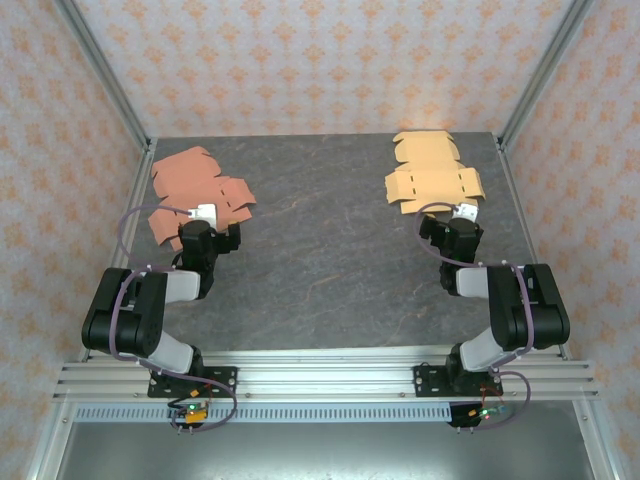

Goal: Fold the paper box

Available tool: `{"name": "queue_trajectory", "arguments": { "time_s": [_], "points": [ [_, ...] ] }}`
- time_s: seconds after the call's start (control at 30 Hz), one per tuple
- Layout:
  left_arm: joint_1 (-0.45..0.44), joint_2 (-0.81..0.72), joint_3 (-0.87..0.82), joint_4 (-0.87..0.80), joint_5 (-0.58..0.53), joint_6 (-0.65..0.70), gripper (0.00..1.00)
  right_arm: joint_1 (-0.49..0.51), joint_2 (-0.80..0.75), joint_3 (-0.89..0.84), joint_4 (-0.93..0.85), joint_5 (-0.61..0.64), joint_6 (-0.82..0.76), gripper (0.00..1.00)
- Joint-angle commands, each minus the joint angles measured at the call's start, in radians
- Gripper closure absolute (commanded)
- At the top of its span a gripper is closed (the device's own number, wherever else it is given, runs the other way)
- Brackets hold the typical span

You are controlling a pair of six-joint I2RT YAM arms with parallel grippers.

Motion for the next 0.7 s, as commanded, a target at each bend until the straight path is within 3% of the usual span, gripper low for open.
{"name": "queue_trajectory", "arguments": {
  "time_s": [0.0, 0.17, 0.27, 0.4, 0.43, 0.5, 0.57, 0.67],
  "points": [
    [0.004, -0.009, 0.02, 0.014, -0.002, -0.009, 0.0, -0.005, -0.005, 0.002, 0.005, -0.01, -0.008, 0.01],
    [-0.002, -0.029, 0.037, -0.025, -0.029, -0.012, 0.0, -0.007, -0.045, -0.003, -0.017, -0.007, -0.003, 0.01],
    [-0.022, -0.163, 0.161, -0.35, -0.098, -0.039, 0.0, -0.007, -0.197, 0.036, -0.196, 0.008, 0.001, 0.01],
    [-0.023, -0.29, 0.268, -0.532, -0.076, -0.118, 0.0, -0.006, -0.387, 0.077, -0.337, -0.014, 0.0, 0.01],
    [-0.023, -0.297, 0.315, -0.587, -0.102, -0.159, 0.0, -0.006, -0.416, 0.099, -0.378, -0.023, 0.001, 0.01],
    [-0.023, -0.263, 0.44, -0.786, -0.276, -0.335, 0.0, -0.005, -0.431, 0.165, -0.453, -0.026, 0.017, 0.01],
    [-0.01, -0.176, 0.641, -1.131, -0.483, -0.651, 0.0, -0.006, -0.393, 0.262, -0.556, 0.071, 0.138, 0.01],
    [0.024, -0.005, 0.832, -1.27, -0.381, -0.565, 0.0, -0.008, -0.267, 0.461, -0.88, 0.319, 0.509, 0.01]
  ]
}}
